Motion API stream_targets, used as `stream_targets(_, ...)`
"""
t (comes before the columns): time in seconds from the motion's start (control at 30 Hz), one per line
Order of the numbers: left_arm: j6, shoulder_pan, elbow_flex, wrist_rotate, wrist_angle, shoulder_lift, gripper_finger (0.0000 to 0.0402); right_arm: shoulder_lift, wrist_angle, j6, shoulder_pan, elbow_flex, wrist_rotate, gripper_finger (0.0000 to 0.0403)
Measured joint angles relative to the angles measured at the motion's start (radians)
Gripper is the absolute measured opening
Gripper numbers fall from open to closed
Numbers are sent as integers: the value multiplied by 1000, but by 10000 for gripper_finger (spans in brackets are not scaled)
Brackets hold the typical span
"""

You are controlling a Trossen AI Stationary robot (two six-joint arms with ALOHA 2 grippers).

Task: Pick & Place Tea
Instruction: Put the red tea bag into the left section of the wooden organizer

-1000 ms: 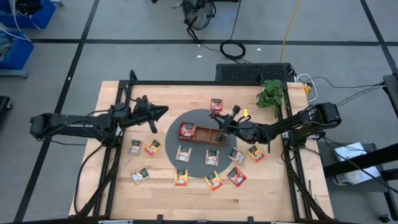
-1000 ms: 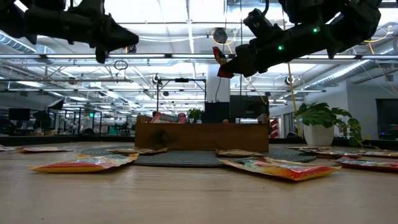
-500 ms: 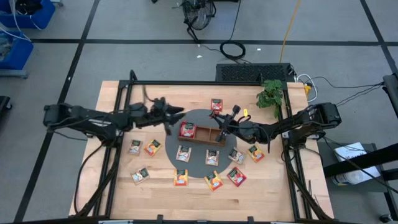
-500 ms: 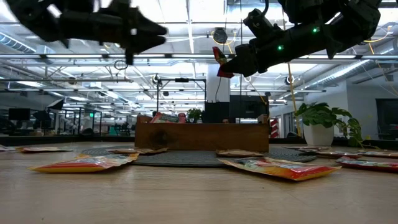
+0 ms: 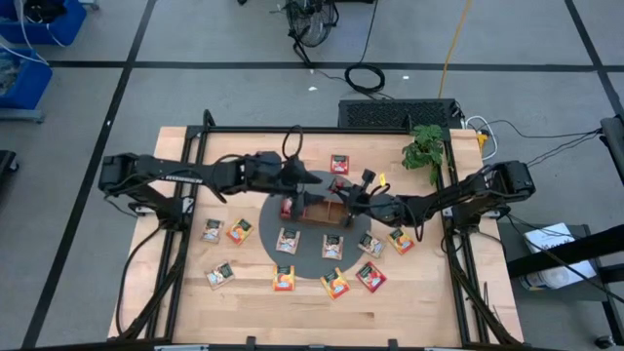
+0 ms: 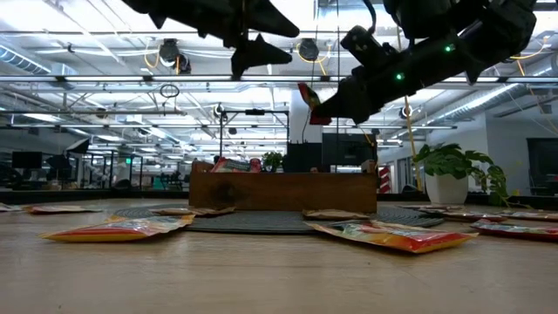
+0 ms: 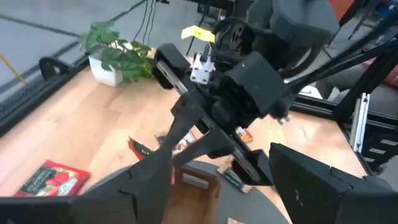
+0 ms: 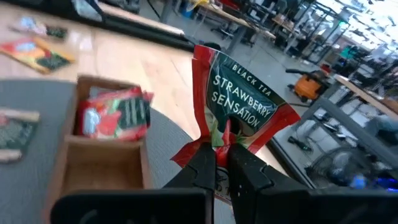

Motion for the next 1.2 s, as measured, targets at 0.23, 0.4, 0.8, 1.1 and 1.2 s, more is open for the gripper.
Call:
stream_targets(0.23,-221,31,30,86,-44,3,248,0,15,-64,28,0,6,11)
stream_targets(0.4,-353,78,62,205,-103,55,244,0,18,-76,35,0,6,11)
stream_targets(0.8,-342,123,334,255,-434,256,243,0,13,-76,40,0,6,11)
stream_targets(1.1,-294,115,425,248,-541,325,243,0,1,-80,40,0,6,11)
stream_targets(1.2,-280,118,427,248,-542,317,243,0,-6,-75,40,0,6,11)
